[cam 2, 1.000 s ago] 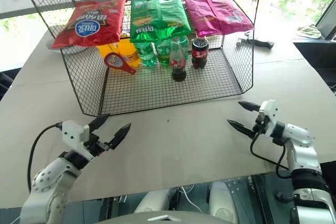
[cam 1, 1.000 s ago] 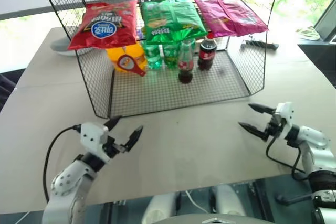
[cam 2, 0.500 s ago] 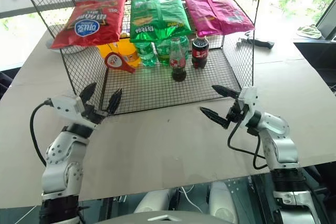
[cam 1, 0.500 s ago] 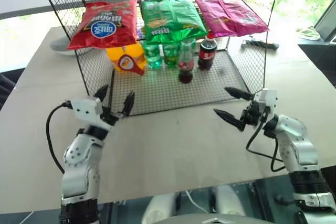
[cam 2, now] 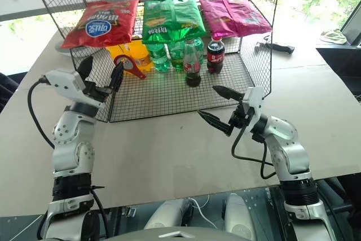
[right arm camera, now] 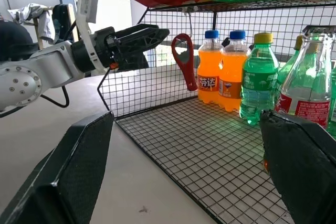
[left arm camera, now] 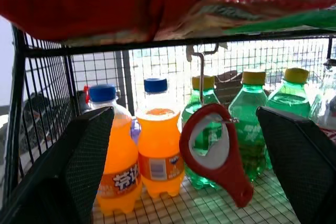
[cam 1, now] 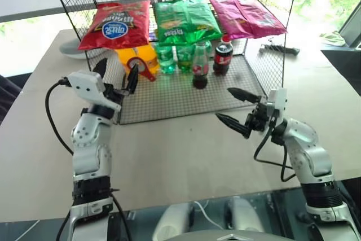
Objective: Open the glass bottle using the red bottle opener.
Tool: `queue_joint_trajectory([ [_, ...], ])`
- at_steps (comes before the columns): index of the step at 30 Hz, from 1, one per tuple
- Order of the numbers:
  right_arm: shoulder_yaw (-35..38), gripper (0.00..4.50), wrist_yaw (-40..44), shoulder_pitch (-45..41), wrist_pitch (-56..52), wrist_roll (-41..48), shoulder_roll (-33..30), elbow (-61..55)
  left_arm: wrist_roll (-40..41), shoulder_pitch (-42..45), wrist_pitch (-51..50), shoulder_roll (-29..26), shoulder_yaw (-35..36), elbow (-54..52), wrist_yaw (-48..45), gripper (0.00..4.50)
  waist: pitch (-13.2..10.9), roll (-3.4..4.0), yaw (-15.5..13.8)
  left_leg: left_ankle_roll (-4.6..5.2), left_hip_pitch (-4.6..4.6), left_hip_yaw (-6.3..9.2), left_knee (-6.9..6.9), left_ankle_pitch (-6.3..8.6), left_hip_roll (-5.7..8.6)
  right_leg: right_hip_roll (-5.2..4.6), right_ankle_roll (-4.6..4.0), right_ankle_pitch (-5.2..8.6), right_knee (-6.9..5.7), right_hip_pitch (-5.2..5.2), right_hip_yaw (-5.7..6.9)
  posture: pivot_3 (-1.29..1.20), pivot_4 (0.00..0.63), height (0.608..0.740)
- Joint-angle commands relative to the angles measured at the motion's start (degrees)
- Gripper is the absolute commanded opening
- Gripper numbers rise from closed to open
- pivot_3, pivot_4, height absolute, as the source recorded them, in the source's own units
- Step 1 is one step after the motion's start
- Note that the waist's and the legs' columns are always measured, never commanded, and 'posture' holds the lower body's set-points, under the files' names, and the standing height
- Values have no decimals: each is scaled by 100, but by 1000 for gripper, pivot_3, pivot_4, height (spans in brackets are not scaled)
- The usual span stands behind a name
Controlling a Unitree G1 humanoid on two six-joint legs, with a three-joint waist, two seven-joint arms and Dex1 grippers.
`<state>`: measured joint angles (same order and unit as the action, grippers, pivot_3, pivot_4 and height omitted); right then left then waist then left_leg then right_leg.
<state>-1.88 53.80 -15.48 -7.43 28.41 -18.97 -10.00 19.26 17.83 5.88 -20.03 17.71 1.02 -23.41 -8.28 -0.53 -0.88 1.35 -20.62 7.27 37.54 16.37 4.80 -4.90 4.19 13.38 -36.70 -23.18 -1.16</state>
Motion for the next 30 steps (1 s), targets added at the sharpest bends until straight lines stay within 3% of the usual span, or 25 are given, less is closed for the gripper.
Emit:
queue_joint_trajectory([
  [1, -22, 4465, -59, -94, 23, 76, 33, -265, -32, 154, -12, -8, -50, 302, 11, 4500, 3, -3, -10, -4, 0, 5, 0, -2, 0, 0, 0, 0, -2, 1, 5, 0, 150, 740],
  [14, -58, 4465, -137, -112, 94, 38, 107, -230, 240, 321, 51, 65, -276, 264, -523, 4500, 4, -3, -89, -36, 1, 55, 1, -35, 3, 6, -16, -10, -5, 20, 47, 0, 150, 740],
  [30, -63, 4465, -169, -35, 157, -16, 118, -166, -154, 77, 186, 134, -299, -70, -55, 4500, 0, -9, 55, -17, -28, 39, -22, -23, 1, 5, -18, -9, 29, -7, 30, 0, 150, 740],
])
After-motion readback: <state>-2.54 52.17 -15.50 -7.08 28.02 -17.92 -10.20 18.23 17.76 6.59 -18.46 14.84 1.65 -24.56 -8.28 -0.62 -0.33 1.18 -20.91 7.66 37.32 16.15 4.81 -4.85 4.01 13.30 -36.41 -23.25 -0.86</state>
